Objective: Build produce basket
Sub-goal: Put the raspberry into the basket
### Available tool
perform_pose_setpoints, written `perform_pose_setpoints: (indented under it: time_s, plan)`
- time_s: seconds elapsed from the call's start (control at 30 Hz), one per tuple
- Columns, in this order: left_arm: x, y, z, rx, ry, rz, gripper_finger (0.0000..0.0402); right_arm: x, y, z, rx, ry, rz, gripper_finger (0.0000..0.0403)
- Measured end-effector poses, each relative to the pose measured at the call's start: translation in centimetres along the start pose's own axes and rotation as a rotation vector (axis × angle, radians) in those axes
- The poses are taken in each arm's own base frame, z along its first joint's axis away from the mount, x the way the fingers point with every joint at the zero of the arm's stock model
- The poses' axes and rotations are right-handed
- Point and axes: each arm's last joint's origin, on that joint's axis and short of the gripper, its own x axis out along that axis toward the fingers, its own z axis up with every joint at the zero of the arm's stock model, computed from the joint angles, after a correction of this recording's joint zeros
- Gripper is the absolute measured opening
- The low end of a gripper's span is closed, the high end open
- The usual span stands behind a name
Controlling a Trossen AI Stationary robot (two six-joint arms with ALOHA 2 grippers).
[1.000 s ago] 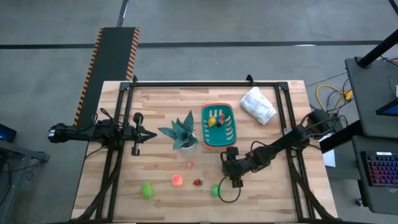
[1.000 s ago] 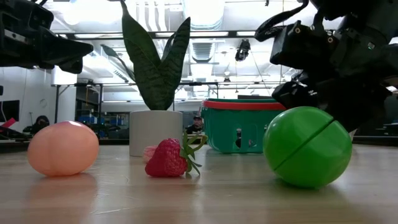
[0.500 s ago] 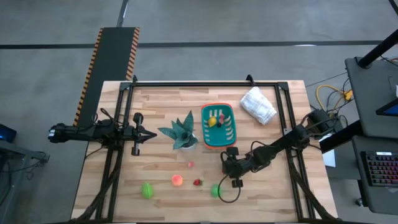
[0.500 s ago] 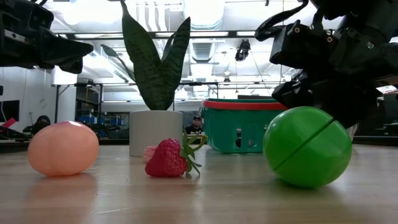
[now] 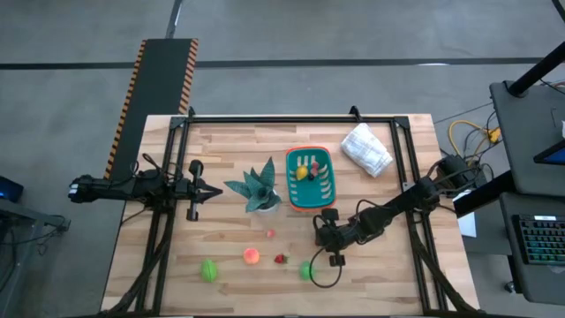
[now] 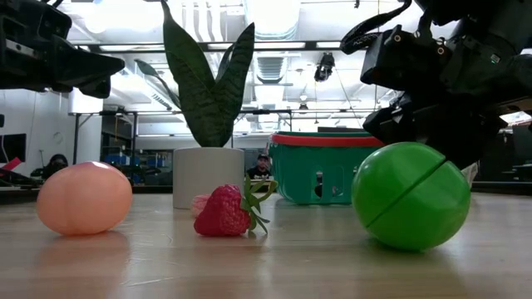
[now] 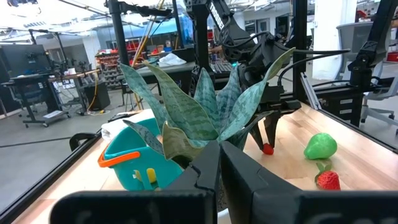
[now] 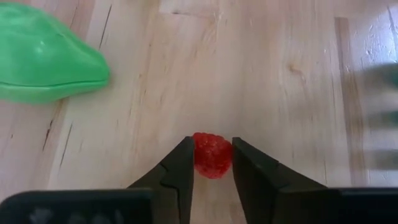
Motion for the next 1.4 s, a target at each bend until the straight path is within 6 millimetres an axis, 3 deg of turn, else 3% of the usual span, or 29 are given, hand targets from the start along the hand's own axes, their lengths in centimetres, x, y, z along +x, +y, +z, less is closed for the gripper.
perform_pose_setpoints:
  time_s: [0.27, 0.5, 0.9, 1.4]
  plan:
    - [0.0, 0.0, 0.0, 0.0, -0.001, 0.0, 0.0, 0.1, 0.1, -0.3, -0.002, 0.029, 0.037, 0.0131]
    - [0.0, 0.0, 0.0, 0.0, 0.0, 0.0, 0.0, 0.1, 0.1, -0.4, 0.007, 0.031, 0.04, 0.014]
    - [0.0, 0.0, 0.0, 0.0, 0.0, 0.0, 0.0, 0.1, 0.0, -0.4, 0.005, 0.029, 0.034, 0.0081]
    - [0.0, 0.0, 0.0, 0.0, 0.0, -0.001, 0.0, -1.2, 0.0, 0.3, 0.006, -0.011, 0.046, 0.0075]
